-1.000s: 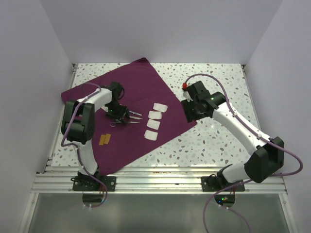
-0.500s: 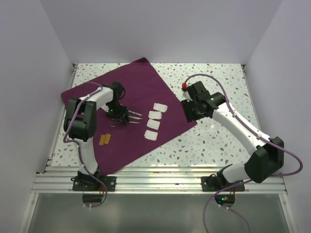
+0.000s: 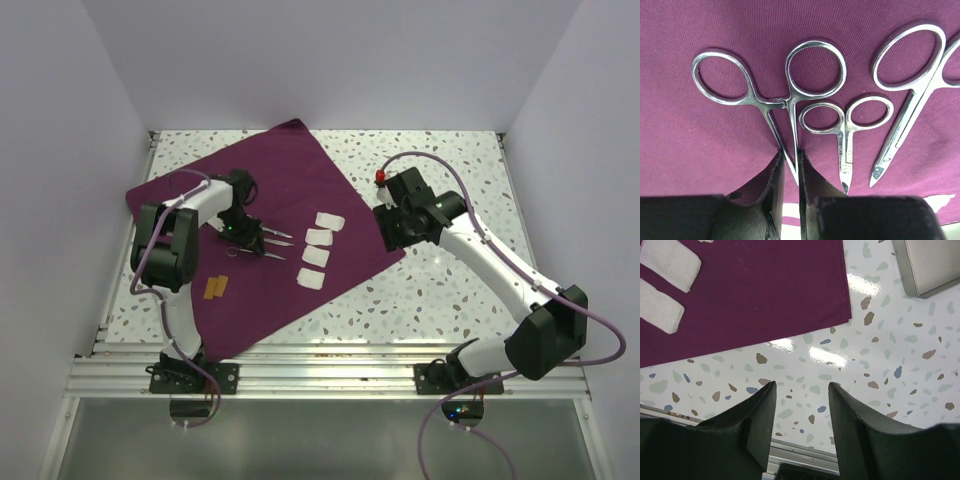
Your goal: Prepare the surgical pack
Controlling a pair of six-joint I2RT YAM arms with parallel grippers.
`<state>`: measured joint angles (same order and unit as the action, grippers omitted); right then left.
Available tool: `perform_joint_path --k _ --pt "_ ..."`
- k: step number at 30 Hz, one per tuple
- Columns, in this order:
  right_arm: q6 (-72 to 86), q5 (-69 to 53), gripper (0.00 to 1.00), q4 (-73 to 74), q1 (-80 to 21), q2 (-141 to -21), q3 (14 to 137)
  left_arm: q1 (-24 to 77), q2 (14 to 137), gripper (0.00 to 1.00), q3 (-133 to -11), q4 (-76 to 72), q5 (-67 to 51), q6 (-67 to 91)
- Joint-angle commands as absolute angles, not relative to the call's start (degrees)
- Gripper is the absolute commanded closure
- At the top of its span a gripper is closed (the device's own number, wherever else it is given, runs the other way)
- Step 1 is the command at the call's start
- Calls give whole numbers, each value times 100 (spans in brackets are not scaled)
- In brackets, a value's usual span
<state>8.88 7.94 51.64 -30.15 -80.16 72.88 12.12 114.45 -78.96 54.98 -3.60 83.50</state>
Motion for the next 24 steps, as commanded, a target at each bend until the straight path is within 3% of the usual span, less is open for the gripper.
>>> perform_joint_path --k 1,12,24 --pt "809 800 50 5027 -3032 -7822 7295 1283 11365 100 -7735 5405 -378 8508" --pt "896 484 50 5054 -3032 -8068 7479 1371 10310 100 -7066 5053 -378 8464" --pt "1274 -956 50 4835 -3032 -8621 7541 1494 9388 100 -6496 4869 -71 7814"
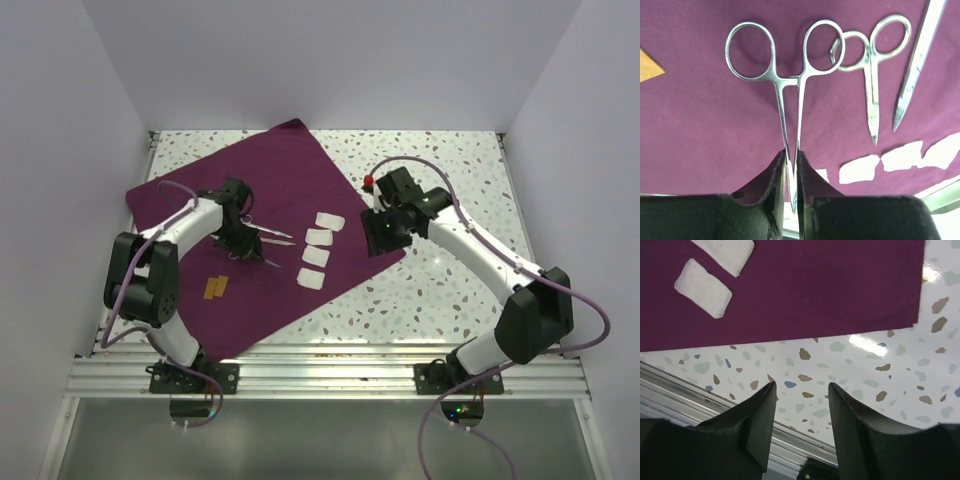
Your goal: Prepare the surgical pack
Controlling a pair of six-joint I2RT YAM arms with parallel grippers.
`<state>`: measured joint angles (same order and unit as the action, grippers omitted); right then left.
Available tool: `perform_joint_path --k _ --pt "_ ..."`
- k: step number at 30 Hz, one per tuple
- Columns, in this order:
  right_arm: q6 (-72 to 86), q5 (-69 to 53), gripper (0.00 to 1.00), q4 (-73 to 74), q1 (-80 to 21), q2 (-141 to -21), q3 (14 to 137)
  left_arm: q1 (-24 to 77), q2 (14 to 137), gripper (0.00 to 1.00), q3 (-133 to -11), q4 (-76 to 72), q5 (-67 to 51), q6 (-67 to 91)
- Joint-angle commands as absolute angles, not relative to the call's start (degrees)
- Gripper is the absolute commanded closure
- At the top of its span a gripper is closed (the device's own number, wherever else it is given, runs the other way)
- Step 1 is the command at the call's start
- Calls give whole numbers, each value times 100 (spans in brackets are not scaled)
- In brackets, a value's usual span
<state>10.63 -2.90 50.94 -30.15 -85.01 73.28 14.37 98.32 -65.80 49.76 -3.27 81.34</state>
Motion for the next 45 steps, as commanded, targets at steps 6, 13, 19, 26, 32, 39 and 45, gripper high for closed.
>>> perform_joint_path --k 6,13,19,26,32,39,45 --pt "1687 -2386 49 4509 -3032 -9157 7725 1590 8887 100 -6188 4816 167 7340" --pt "2338 -3306 40 3885 -3331 -10142 8313 1608 8499 100 -5467 4369 114 6979" --pt "2320 -2804 43 4219 -3630 -10740 9062 1573 8534 52 -5948 4639 781 6180" --pt "2014 -1961 43 4675 -3630 -10179 8737 1643 9332 30 -6741 5080 1073 6099" --pt "1767 -1257 41 4930 -3499 -9326 8183 1994 9790 31 -6715 5071 651 6678" --pt "1635 -1143 41 4896 -3314 -8640 7367 2434 10239 38 -6890 5080 527 7136" --pt "1547 -1222 41 4860 -3076 -8350 7093 2470 10371 46 -6820 5063 562 7312"
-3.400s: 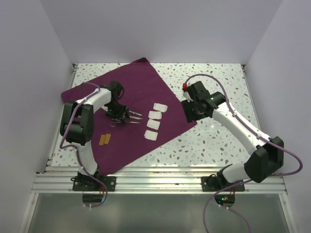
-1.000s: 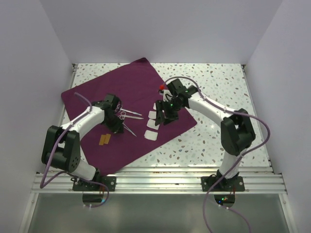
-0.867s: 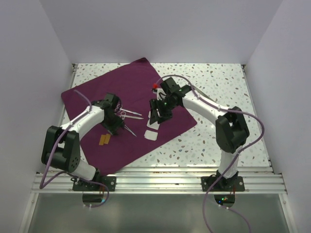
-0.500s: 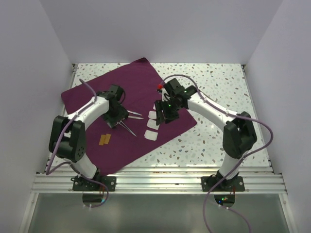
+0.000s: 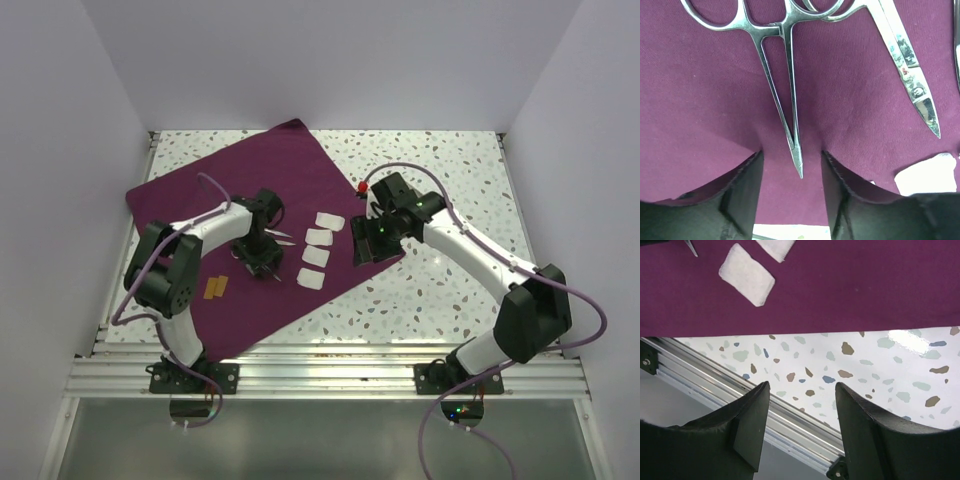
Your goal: Prepare the surgical pack
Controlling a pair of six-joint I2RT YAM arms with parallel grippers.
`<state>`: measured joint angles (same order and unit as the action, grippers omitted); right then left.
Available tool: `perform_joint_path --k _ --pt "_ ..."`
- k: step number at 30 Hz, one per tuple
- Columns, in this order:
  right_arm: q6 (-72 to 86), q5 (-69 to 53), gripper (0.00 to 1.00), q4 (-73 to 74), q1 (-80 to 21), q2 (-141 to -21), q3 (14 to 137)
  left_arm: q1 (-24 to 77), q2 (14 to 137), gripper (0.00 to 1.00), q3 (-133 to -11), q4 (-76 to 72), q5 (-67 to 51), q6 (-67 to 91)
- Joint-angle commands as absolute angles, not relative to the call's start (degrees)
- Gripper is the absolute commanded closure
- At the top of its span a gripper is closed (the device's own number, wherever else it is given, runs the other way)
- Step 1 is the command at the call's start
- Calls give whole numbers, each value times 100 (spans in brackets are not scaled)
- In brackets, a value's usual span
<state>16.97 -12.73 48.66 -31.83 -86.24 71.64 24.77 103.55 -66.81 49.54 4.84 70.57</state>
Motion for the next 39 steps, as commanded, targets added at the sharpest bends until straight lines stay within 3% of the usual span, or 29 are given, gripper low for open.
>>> perform_joint_path --k 1,11,23,39 --pt "1521 -1230 41 4860 -3041 -8315 7067 2470 10406 48 -6838 5063 562 7313" --pt "1441 -1327 41 4816 -2804 -8244 6935 2479 10661 61 -6873 5054 554 7383" --pt "1450 -1380 42 4799 -2795 -8376 6952 2478 10600 99 -6820 4913 440 7102" --pt "2020 -2380 42 4255 -2804 -9061 7356 2487 9652 100 -6803 5291 580 6338"
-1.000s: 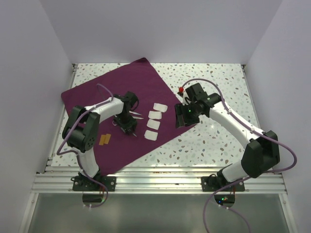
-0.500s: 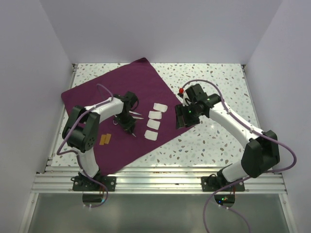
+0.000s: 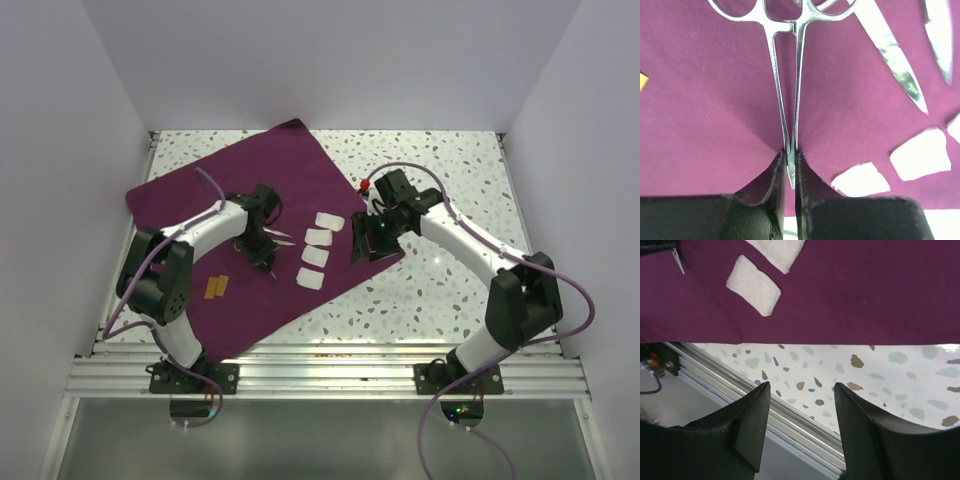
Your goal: Prepare the surgical pack
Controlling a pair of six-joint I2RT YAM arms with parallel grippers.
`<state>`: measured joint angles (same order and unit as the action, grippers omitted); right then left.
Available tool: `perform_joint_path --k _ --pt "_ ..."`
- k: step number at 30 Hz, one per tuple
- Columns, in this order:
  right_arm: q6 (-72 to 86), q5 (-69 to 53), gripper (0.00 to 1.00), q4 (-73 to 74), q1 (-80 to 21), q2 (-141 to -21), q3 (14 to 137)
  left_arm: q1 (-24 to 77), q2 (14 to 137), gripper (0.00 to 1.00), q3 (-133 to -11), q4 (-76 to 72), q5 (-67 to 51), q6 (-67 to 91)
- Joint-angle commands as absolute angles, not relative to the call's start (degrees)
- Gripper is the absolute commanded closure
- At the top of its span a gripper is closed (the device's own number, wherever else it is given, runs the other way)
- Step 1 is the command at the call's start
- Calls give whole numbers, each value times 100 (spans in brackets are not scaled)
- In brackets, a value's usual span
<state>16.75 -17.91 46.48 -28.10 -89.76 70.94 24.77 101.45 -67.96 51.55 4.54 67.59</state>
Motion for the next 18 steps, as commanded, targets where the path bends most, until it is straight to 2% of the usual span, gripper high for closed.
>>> perform_joint_path --k 1,8,13,18 --pt "2126 -2512 43 4141 -2795 -9192 7383 2487 9572 100 -6768 5274 571 6250" --pt "3585 -3691 43 2508 -2979 -10087 7488 2540 8975 100 -6197 4904 281 5529" --pt "3876 -3621 43 2434 -3243 -10713 8120 2549 8850 100 -5793 4782 80 5247" --pt "3648 -3437 42 2688 -3234 -10959 8253 2558 9079 100 -5695 4483 -140 5282"
